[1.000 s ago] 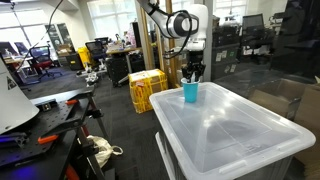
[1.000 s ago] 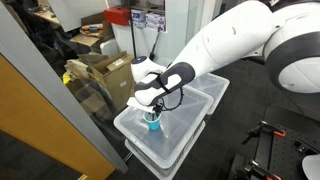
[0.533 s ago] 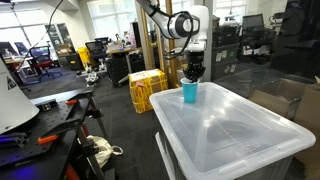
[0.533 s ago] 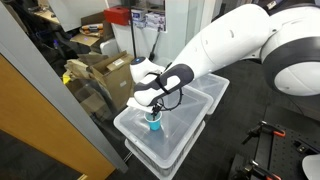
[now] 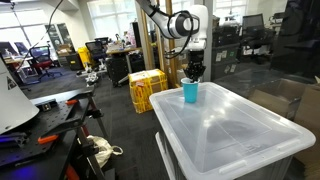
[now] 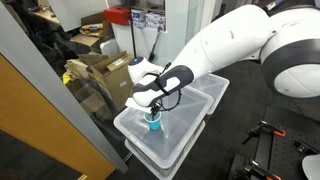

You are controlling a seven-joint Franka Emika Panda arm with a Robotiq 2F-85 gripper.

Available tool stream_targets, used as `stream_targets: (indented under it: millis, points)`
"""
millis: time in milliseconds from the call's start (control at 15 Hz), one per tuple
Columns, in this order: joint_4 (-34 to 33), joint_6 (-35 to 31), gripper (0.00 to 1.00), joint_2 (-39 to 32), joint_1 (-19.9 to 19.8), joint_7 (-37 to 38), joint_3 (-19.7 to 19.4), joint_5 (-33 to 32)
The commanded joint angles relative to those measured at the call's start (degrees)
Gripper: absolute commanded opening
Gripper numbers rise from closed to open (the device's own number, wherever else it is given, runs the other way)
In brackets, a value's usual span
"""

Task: Take the marker out of the light blue cup

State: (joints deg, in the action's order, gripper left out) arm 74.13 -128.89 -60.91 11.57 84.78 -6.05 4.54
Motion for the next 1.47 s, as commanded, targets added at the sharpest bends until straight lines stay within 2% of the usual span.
stream_targets:
  millis: [0, 800, 1400]
  points:
    - [0.23, 1.03, 0.05, 1.07, 1.48, 2.57, -0.83, -1.29]
    - [4.79, -1.92, 0.05, 5.06, 4.85, 10.18, -2.78, -4.94]
    - [14.12, -6.47, 0.05, 12.61, 6.89, 15.95, -4.06, -8.69]
